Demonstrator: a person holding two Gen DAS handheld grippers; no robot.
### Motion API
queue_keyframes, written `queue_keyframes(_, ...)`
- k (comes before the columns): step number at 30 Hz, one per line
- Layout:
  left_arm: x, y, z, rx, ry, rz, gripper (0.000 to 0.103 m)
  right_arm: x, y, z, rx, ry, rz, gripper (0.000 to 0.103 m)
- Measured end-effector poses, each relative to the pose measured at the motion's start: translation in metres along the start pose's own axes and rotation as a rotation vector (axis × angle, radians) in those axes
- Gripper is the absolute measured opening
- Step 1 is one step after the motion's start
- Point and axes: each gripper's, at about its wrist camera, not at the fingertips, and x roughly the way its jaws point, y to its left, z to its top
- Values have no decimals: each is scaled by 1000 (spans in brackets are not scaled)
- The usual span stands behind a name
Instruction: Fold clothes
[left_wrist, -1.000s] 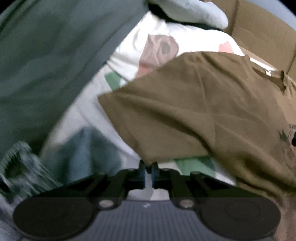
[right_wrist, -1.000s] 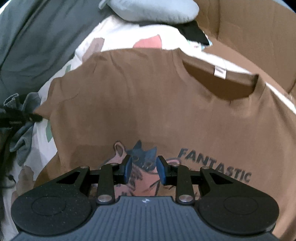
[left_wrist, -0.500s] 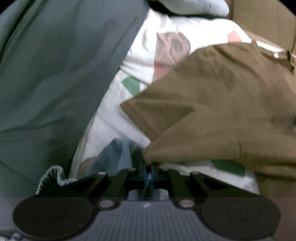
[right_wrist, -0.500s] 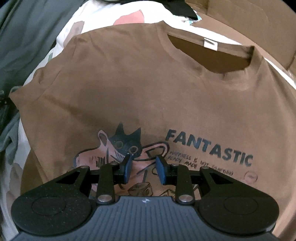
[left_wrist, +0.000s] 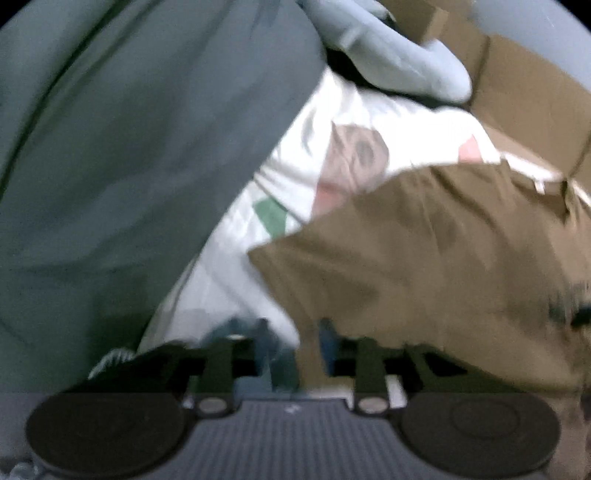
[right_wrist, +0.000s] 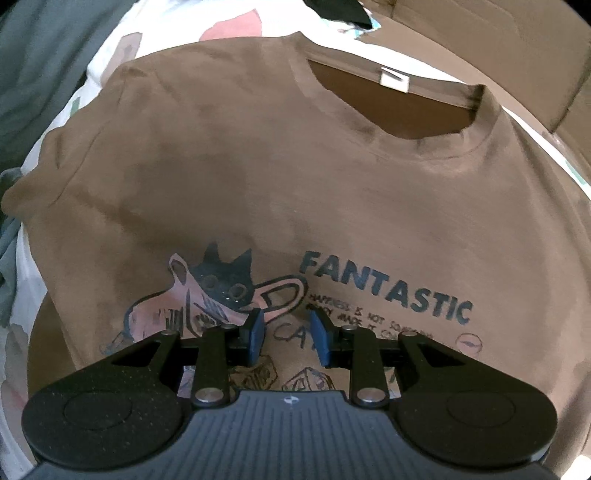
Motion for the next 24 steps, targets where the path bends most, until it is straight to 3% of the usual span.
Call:
queue_keyframes(3,23,3,6,-18,-18,-20,47,-8,-3,2,2,-1,17,35)
queue_keyframes(8,59,21,20,-66,-13,12,47,-24,-12,9,-9,-30,35,35)
queue_keyframes(12,80,31,28,-93,-17,-22,47,-30,-17,17,10,-84,72,35)
queue_keyframes(20,117,31,29,-118,59,-72,47,-9,-3,57,6,-204,114,35)
queue_keyframes(21,118,32,29,-119,53,-74,46,-4,-1,65,11,-220,116,35)
queue_keyframes(23,117,32,31,-129,39,-93,23,5,5,80,18,-249,110,35)
queue_keyframes(24,117,30,32,-120,31,-98,17,10,7,88,32,-259,112,35)
